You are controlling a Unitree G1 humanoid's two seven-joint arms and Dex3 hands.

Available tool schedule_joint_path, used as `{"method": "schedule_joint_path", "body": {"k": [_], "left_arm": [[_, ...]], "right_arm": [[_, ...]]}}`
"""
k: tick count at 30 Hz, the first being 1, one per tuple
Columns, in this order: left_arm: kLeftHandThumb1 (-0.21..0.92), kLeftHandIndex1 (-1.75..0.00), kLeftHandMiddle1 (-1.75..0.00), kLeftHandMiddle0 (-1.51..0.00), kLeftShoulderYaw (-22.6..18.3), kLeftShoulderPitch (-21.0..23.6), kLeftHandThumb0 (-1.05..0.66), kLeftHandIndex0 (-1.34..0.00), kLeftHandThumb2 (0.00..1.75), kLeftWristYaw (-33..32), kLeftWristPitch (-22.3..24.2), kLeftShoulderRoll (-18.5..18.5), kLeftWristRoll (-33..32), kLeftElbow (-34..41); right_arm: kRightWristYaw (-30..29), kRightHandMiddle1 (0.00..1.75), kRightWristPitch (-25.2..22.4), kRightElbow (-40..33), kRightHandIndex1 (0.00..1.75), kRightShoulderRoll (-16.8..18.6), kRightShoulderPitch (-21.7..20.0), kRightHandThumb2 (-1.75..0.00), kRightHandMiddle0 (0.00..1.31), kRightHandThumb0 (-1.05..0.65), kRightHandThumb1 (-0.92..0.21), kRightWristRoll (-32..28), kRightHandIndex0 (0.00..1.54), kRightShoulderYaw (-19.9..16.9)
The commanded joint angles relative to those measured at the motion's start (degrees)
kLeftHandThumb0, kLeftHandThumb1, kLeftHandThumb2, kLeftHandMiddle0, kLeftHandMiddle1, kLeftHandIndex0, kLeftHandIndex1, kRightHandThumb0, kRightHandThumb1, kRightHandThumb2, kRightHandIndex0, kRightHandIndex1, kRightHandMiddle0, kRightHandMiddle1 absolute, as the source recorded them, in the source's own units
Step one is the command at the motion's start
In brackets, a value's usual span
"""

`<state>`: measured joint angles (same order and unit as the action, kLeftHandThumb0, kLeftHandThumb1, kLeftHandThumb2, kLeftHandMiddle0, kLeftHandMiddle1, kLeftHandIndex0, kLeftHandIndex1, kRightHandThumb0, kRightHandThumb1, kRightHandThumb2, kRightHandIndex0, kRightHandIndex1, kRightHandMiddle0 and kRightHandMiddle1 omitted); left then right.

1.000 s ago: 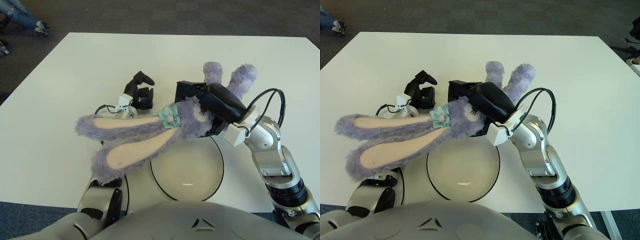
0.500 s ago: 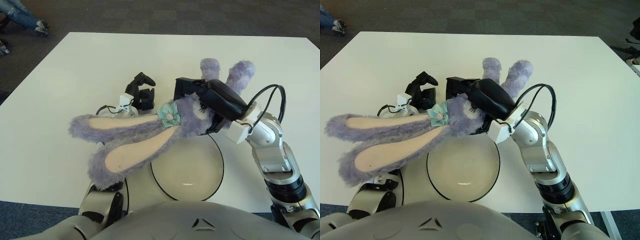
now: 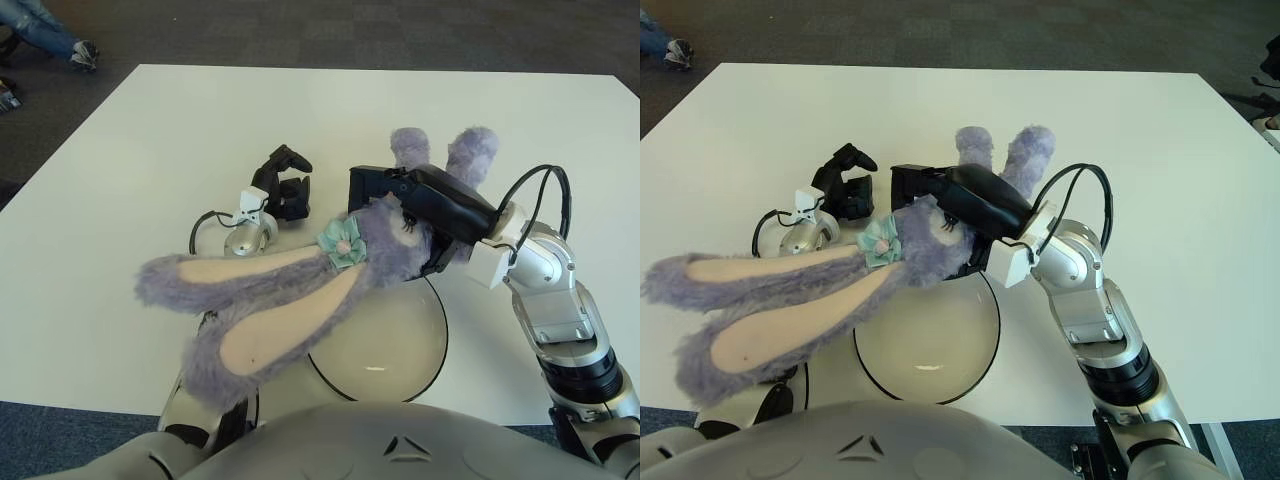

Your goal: Put the doll into the plate.

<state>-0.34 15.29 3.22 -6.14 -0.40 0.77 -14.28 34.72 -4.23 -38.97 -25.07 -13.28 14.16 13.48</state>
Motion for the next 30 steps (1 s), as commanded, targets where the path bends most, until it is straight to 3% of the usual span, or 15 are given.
{"method": "schedule_joint_path", "body": {"k": [1,12,16,21,30], "left_arm": [[0.43,-1.75,-1.75,-1.13,-0.1,0.5,-0.44,-0.52,1.17,0.2,-0.8,-0.4,-0.3,-0.7],[0.44,-1.75,-1.75,-1.13,-0.2,0.6,-0.44,-0.51,1.16,0.4,-1.5,-0.5,-0.6,-1.1],[0.42,-1.75,-1.75,-1.15,0.0,0.7,-0.45,-0.53,1.19,0.4,-2.2,-0.8,-0.2,-1.4],[0.41,-1.75,-1.75,-1.14,0.2,0.7,-0.45,-0.54,1.20,0.5,-2.0,-1.2,0.1,-1.4],[0.45,-1.75,-1.75,-1.12,0.1,0.6,-0.44,-0.51,1.15,0.9,-1.0,-1.1,-0.8,-0.7]], "right_arm": [[0.8,1.65,0.7,-1.7,1.74,-1.2,-1.6,-1.63,0.69,0.00,-0.01,-1.2,0.80,-1.1],[1.5,1.63,0.8,-2.1,1.75,-2.0,-1.1,-1.60,0.68,0.00,-0.04,-1.4,0.79,-0.8],[2.1,1.47,0.8,-3.0,1.75,-2.8,-0.6,-1.50,0.72,0.00,-0.08,-0.9,0.77,-0.7],[3.8,1.42,1.6,-4.0,1.75,-4.9,-1.2,-1.38,0.67,0.00,-0.18,-0.5,0.72,-1.0],[5.0,1.64,0.3,-5.0,1.75,-4.8,-3.0,-1.33,0.45,0.00,-0.29,-5.3,0.64,-1.9]]}}
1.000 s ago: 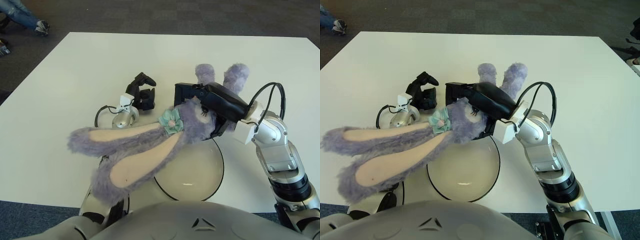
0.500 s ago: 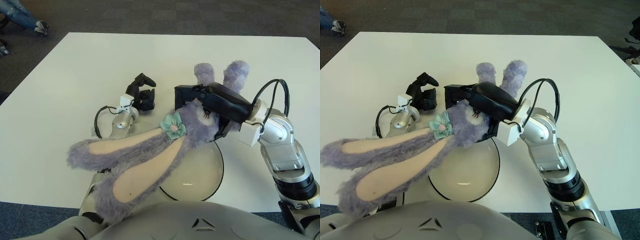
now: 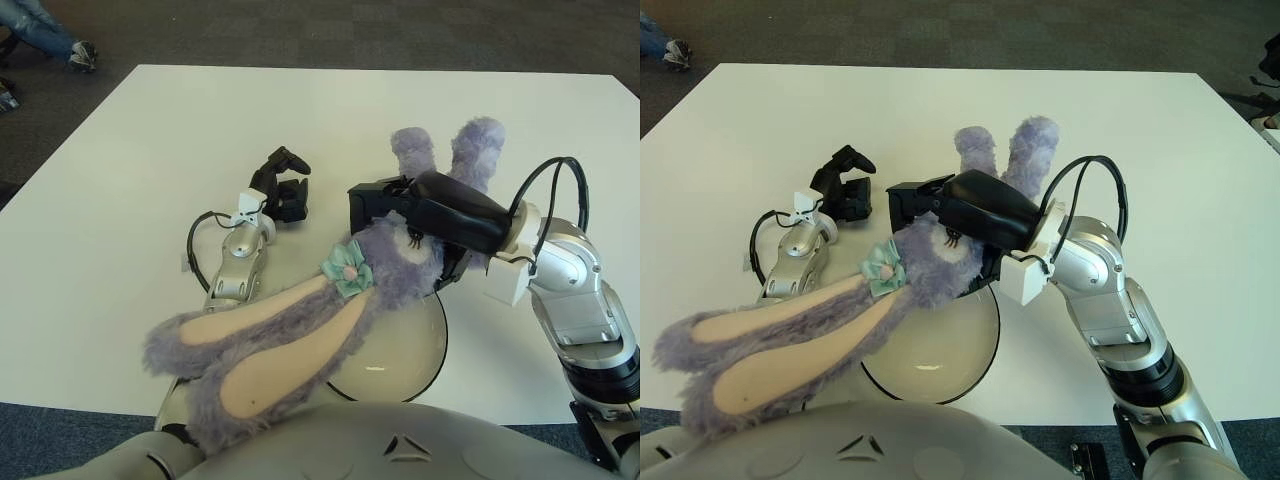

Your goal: Put the doll into the plate.

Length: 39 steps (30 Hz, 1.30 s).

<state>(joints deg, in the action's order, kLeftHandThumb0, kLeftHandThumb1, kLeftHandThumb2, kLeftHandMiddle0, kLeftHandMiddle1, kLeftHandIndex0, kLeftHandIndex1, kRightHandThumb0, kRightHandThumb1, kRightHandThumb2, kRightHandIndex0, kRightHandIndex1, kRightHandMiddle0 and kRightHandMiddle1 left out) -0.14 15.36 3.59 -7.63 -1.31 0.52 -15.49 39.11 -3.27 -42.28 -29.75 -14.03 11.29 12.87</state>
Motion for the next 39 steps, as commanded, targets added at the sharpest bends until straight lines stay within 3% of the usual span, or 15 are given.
{"method": "schedule_joint_path", "body": {"k": [1,6,17,19,21,24,26,31,34,38,39], "left_arm": [[0.45,-1.75,-1.75,-1.12,-0.1,0.5,-0.44,-0.51,1.15,0.5,0.6,-0.2,-0.7,0.5],[0.46,-1.75,-1.75,-1.11,-0.3,0.7,-0.43,-0.50,1.13,0.5,0.4,0.0,-1.0,0.2],[0.47,-1.75,-1.75,-1.10,-0.6,0.8,-0.43,-0.49,1.12,0.7,-0.7,0.3,-2.0,-0.6],[0.47,-1.75,-1.75,-1.11,-0.5,0.7,-0.43,-0.49,1.12,0.8,-0.7,0.2,-2.0,-0.5],[0.47,-1.75,-1.75,-1.12,-0.4,0.6,-0.43,-0.49,1.12,0.8,-0.5,0.1,-1.9,-0.2],[0.47,-1.75,-1.75,-1.12,-0.2,0.4,-0.43,-0.49,1.12,0.8,-0.2,0.1,-1.7,0.1],[0.47,-1.75,-1.75,-1.12,-0.2,0.4,-0.43,-0.49,1.13,0.8,-0.1,0.1,-1.7,0.1],[0.47,-1.75,-1.75,-1.12,-0.1,0.4,-0.43,-0.49,1.13,0.7,0.1,0.1,-1.6,0.4],[0.47,-1.75,-1.75,-1.12,0.0,0.3,-0.43,-0.49,1.12,0.7,0.4,0.1,-1.6,0.7],[0.47,-1.75,-1.75,-1.12,0.1,0.3,-0.43,-0.49,1.12,0.7,0.6,0.2,-1.7,0.9],[0.47,-1.75,-1.75,-1.12,0.1,0.3,-0.43,-0.49,1.12,0.7,0.6,0.2,-1.7,0.9]], "right_arm": [[0.7,1.65,-1.1,-1.8,1.75,0.0,-2.3,-1.32,0.44,0.00,-0.30,-3.1,0.63,-1.4],[0.7,1.73,-1.9,-1.4,1.74,0.4,-1.8,-1.27,0.35,0.00,-0.36,-6.3,0.57,-1.8],[1.9,1.71,-4.3,-1.4,1.75,-1.1,-2.5,-1.14,0.30,0.00,-0.47,-10.7,0.49,-3.1],[2.3,1.72,-4.0,-1.4,1.75,-1.4,-1.5,-1.07,0.27,0.00,-0.53,-12.4,0.43,-3.9],[2.5,1.72,-3.6,-1.5,1.75,-1.6,-0.2,-0.91,0.21,0.00,-0.66,-13.9,0.32,-4.5],[2.9,1.74,-6.0,-2.2,1.74,-2.0,-0.1,-0.69,0.15,0.00,-0.82,-15.7,0.18,-4.8],[3.1,1.74,-7.4,-2.6,1.74,-2.4,-0.2,-0.64,0.14,-0.01,-0.87,-16.6,0.14,-4.9],[3.3,1.75,-10.9,-3.8,1.62,-3.7,-0.4,-0.54,0.20,-0.01,-0.91,-17.5,0.13,-4.8],[3.5,1.75,-11.4,-4.2,1.46,-4.7,-0.8,-0.53,0.19,-0.26,-0.92,-17.2,0.03,-4.7],[5.4,1.75,-11.5,-4.2,1.18,-6.9,-1.3,-0.54,0.18,-0.33,-0.92,-18.0,0.01,-5.5],[5.9,1.58,-11.7,-4.1,1.07,-7.5,-1.5,-0.70,0.12,-0.44,-0.92,-18.6,0.00,-6.0]]}}
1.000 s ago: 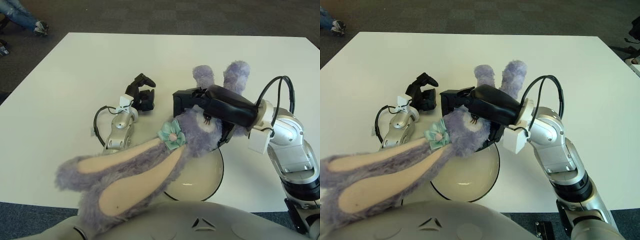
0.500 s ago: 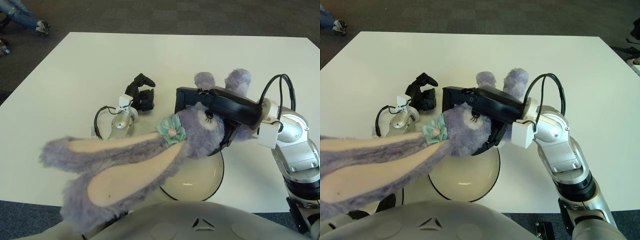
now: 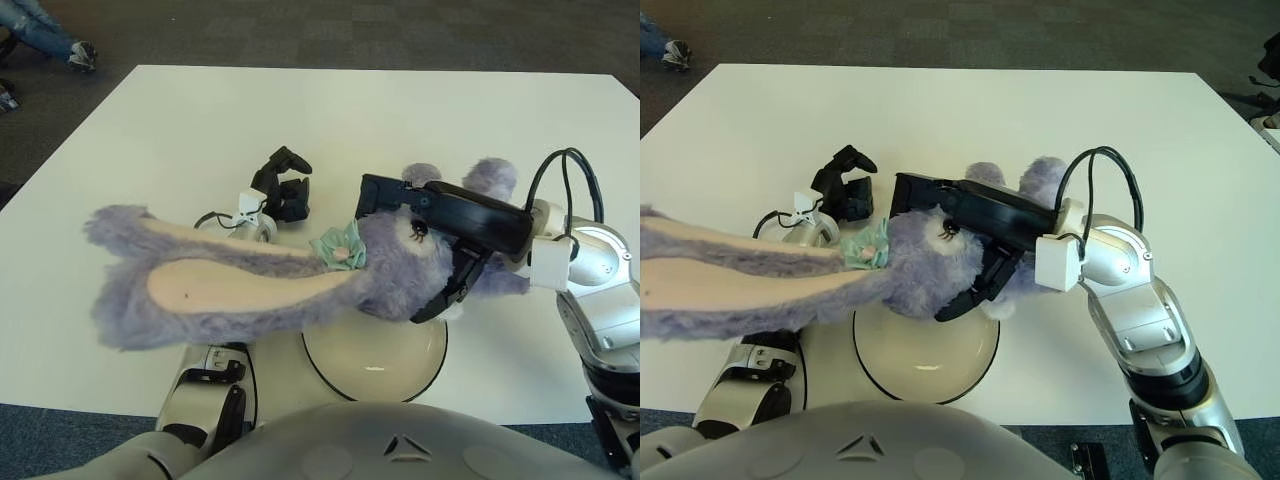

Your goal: Put the doll into the plate.

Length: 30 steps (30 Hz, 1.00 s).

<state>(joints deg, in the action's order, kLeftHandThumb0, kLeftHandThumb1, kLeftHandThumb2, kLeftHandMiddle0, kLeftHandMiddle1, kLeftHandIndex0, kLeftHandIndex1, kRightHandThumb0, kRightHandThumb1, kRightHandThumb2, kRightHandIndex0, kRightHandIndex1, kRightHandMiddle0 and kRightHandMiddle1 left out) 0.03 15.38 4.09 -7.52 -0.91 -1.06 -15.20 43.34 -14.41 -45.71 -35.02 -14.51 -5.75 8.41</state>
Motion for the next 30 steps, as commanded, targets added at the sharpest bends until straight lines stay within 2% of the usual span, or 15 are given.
{"method": "schedule_joint_path", "body": {"k": [1,4,8,10,11,12,14,17,22,23,25,26,28,30], "left_arm": [[0.47,-1.75,-1.75,-1.12,0.0,0.3,-0.43,-0.49,1.12,0.2,0.4,-0.2,-0.1,0.7],[0.47,-1.75,-1.75,-1.12,0.0,0.2,-0.43,-0.49,1.12,0.2,0.4,-0.2,0.0,0.7],[0.47,-1.75,-1.75,-1.12,0.2,0.0,-0.43,-0.49,1.13,-0.1,0.5,-0.1,0.3,1.2],[0.46,-1.75,-1.75,-1.13,0.3,0.0,-0.43,-0.50,1.13,-0.2,0.4,0.0,0.4,1.3],[0.46,-1.75,-1.75,-1.13,0.3,0.0,-0.43,-0.50,1.13,-0.2,0.4,0.0,0.5,1.3],[0.46,-1.75,-1.75,-1.13,0.3,0.0,-0.43,-0.50,1.13,-0.3,0.3,0.0,0.5,1.3],[0.46,-1.75,-1.75,-1.13,0.3,0.0,-0.43,-0.50,1.13,-0.2,0.2,0.0,0.5,1.2],[0.46,-1.75,-1.75,-1.13,0.4,-0.1,-0.43,-0.50,1.13,-0.6,-0.3,0.2,1.0,1.3],[0.43,-1.75,-1.75,-1.16,0.6,-0.1,-0.44,-0.52,1.17,-1.2,-1.2,0.2,2.1,1.2],[0.43,-1.75,-1.75,-1.16,0.6,-0.1,-0.45,-0.53,1.18,-1.3,-1.2,0.3,2.2,1.2],[0.42,-1.75,-1.75,-1.17,0.8,-0.2,-0.45,-0.53,1.19,-1.4,-1.3,0.5,2.5,1.4],[0.41,-1.75,-1.75,-1.17,0.9,-0.2,-0.45,-0.54,1.20,-1.5,-1.2,0.6,2.4,1.6],[0.40,-1.75,-1.75,-1.18,0.9,-0.3,-0.45,-0.55,1.21,-1.5,-1.3,0.8,2.3,1.9],[0.40,-1.75,-1.75,-1.19,1.0,-0.4,-0.45,-0.55,1.22,-1.6,-1.4,1.0,2.3,2.0]], "right_arm": [[2.6,1.47,-0.9,-0.5,0.99,-3.1,-1.3,-0.81,0.07,-0.51,-0.92,-2.6,0.00,-2.5],[4.1,1.30,-1.7,-0.1,0.86,-4.7,-2.1,-0.94,0.02,-0.61,-0.92,-4.7,0.00,-4.2],[6.1,1.03,-3.0,0.5,0.69,-7.2,-4.1,-1.00,0.00,-0.65,-0.92,-7.2,0.00,-6.8],[3.0,0.96,4.3,2.0,0.66,-3.7,-2.4,-0.98,0.00,-0.64,-0.92,-3.0,0.02,-3.9],[0.6,0.95,10.0,3.6,0.65,-1.1,-1.2,-0.98,0.00,-0.64,-0.92,0.2,0.02,-1.7],[-1.1,0.89,14.0,4.8,0.57,0.5,-0.5,-0.94,0.00,-0.63,-0.92,2.4,0.09,-0.3],[1.1,0.85,4.1,-0.9,0.50,-3.3,-6.7,-0.93,0.00,-0.63,-0.92,-1.1,0.11,-2.0],[6.0,0.71,4.8,1.1,0.43,-6.1,-7.3,-0.94,0.00,-0.60,-0.92,-2.3,0.09,-1.6],[7.3,0.66,4.8,1.6,0.41,-7.5,-7.7,-0.92,0.00,-0.51,-0.92,-4.0,0.11,-3.6],[4.7,0.65,8.6,2.9,0.41,-5.3,-6.2,-0.91,0.00,-0.50,-0.92,-0.5,0.11,-1.8],[0.9,0.74,12.2,2.0,0.42,-2.7,-3.3,-0.89,0.00,-0.51,-0.92,4.4,0.12,0.7],[2.7,0.77,9.2,1.9,0.42,-4.1,-3.3,-0.88,0.00,-0.51,-0.92,0.7,0.12,-0.9],[6.4,0.66,4.7,2.6,0.30,-7.2,-4.7,-0.88,0.00,-0.49,-0.92,-6.0,0.06,-4.8],[8.1,0.56,3.6,3.5,0.18,-8.7,-5.9,-0.89,0.00,-0.42,-0.92,-8.8,0.02,-7.1]]}}
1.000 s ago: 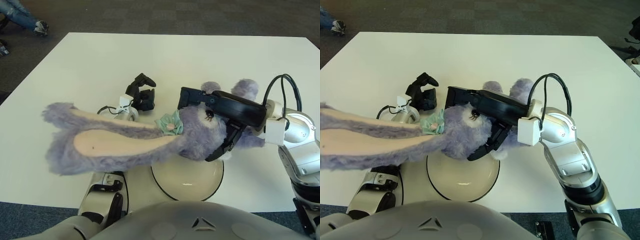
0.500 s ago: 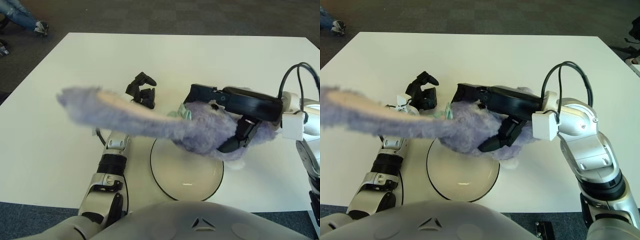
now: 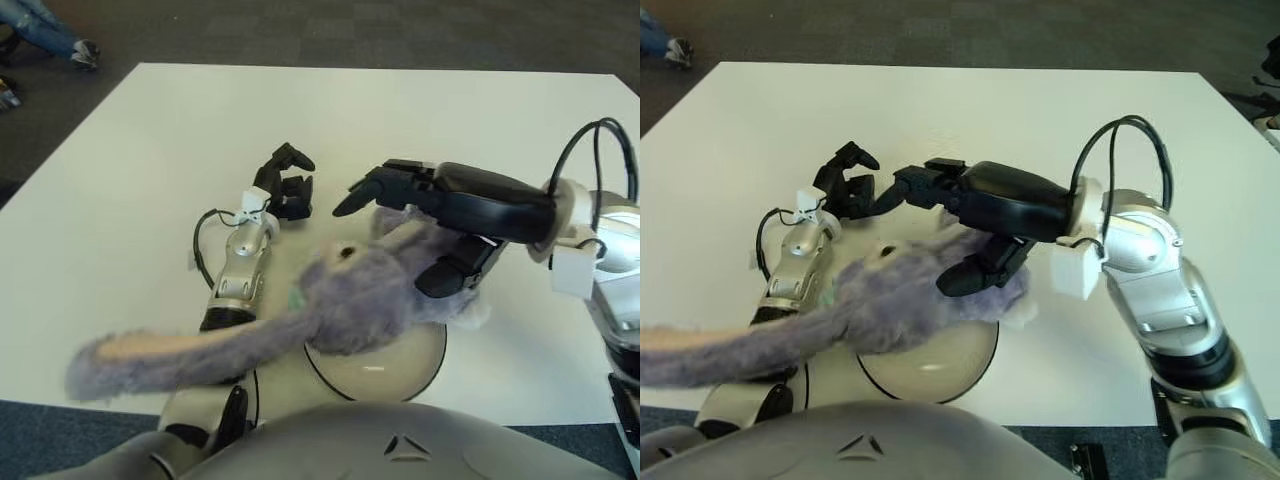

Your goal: Put the doll into the plate.

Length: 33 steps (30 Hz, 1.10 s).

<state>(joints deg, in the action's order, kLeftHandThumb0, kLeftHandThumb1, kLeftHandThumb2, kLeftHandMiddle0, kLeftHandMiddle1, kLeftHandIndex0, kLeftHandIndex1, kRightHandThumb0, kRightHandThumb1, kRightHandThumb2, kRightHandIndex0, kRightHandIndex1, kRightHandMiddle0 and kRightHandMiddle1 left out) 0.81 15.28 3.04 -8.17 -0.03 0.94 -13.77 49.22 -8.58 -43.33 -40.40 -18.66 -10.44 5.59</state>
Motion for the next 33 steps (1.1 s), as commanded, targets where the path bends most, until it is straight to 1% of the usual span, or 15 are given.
{"method": "schedule_joint_path", "body": {"k": [1,3,4,5,6,7,9,13,14,15,16,18,22,25,33], "left_arm": [[0.39,-1.75,-1.75,-1.19,0.2,-0.3,-0.46,-0.55,1.22,-0.8,-0.8,0.2,0.4,0.6],[0.38,-1.75,-1.75,-1.20,0.4,-0.3,-0.46,-0.56,1.23,-1.2,-0.9,0.4,0.7,0.6],[0.38,-1.75,-1.75,-1.20,0.4,-0.3,-0.46,-0.56,1.23,-1.3,-0.9,0.5,0.9,0.5],[0.38,-1.75,-1.75,-1.21,0.5,-0.2,-0.46,-0.57,1.24,-1.4,-1.0,0.5,0.9,0.4],[0.37,-1.75,-1.75,-1.21,0.6,-0.2,-0.46,-0.57,1.25,-1.5,-1.0,0.6,1.0,0.4],[0.37,-1.75,-1.75,-1.21,0.7,-0.2,-0.46,-0.57,1.25,-1.6,-1.0,0.6,1.0,0.3],[0.36,-1.75,-1.75,-1.22,0.7,-0.2,-0.46,-0.58,1.26,-1.6,-1.0,0.7,0.9,0.3],[0.36,-1.75,-1.75,-1.22,0.8,-0.2,-0.47,-0.58,1.26,-1.7,-1.3,1.0,0.8,0.1],[0.36,-1.75,-1.75,-1.22,0.8,-0.3,-0.47,-0.58,1.26,-1.7,-1.5,1.2,0.7,0.0],[0.36,-1.75,-1.75,-1.22,0.8,-0.3,-0.47,-0.58,1.26,-1.7,-1.6,1.3,0.7,-0.1],[0.36,-1.75,-1.75,-1.22,0.7,-0.3,-0.47,-0.58,1.26,-1.7,-1.8,1.4,0.6,-0.2],[0.36,-1.75,-1.75,-1.22,0.7,-0.2,-0.47,-0.58,1.26,-1.7,-1.9,1.4,0.6,-0.3],[0.36,-1.75,-1.75,-1.22,0.8,-0.3,-0.47,-0.58,1.26,-1.7,-2.0,1.6,0.7,-0.4],[0.36,-1.75,-1.75,-1.21,0.8,-0.3,-0.47,-0.58,1.26,-2.0,-1.9,1.8,0.7,-0.5],[0.36,-1.75,-1.75,-1.22,1.0,-0.3,-0.47,-0.58,1.27,-3.7,-1.2,2.1,2.3,-0.1]], "right_arm": [[2.5,0.55,-2.5,1.2,0.16,-3.6,-2.0,-0.89,0.00,-0.41,-0.92,-4.6,0.02,-4.7],[2.7,0.51,-2.8,1.1,0.12,-3.9,-1.9,-0.89,0.00,-0.39,-0.92,-5.3,0.01,-5.0],[-1.4,0.51,3.8,2.9,0.12,0.3,0.4,-0.89,0.00,-0.39,-0.92,0.4,0.01,-1.4],[-4.6,0.57,8.8,4.2,0.15,3.3,2.2,-0.93,0.00,-0.46,-0.92,4.7,0.08,1.3],[-2.3,0.61,10.9,3.6,0.17,1.8,1.5,-0.95,0.00,-0.50,-0.92,5.3,0.13,2.3],[-0.2,0.59,11.8,3.0,0.14,0.1,0.8,-0.95,0.00,-0.52,-0.92,5.2,0.10,2.7],[3.3,0.53,7.7,3.6,0.08,-2.7,-0.6,-0.94,0.00,-0.55,-0.92,0.5,0.04,1.1],[5.3,0.46,4.2,4.7,0.03,-4.7,-1.3,-0.92,0.00,-0.52,-0.92,-3.2,0.01,-1.6],[6.0,0.43,3.0,4.7,0.02,-5.7,-2.0,-0.92,0.00,-0.48,-0.92,-3.4,0.01,-2.0],[6.4,0.42,2.3,4.7,0.01,-6.3,-2.5,-0.96,0.00,-0.39,-0.88,-3.4,0.00,-2.2],[6.6,0.41,2.0,4.7,0.01,-6.7,-2.8,-0.98,0.00,-0.36,-0.86,-2.8,0.00,-1.8],[6.8,0.41,1.8,4.5,0.00,-7.0,-3.1,-1.10,0.00,-0.23,-0.77,-2.0,0.00,-1.2],[7.1,0.42,2.9,4.6,0.00,-7.6,-3.3,-1.21,0.00,-0.12,-0.68,-1.0,0.00,-0.6],[7.5,0.46,5.0,5.5,0.00,-7.0,-3.7,-1.28,0.00,-0.04,-0.62,-0.5,0.00,0.1],[7.3,0.57,10.8,8.3,0.00,-6.6,-5.0,-1.37,0.00,0.04,-0.58,2.2,0.00,0.2]]}}
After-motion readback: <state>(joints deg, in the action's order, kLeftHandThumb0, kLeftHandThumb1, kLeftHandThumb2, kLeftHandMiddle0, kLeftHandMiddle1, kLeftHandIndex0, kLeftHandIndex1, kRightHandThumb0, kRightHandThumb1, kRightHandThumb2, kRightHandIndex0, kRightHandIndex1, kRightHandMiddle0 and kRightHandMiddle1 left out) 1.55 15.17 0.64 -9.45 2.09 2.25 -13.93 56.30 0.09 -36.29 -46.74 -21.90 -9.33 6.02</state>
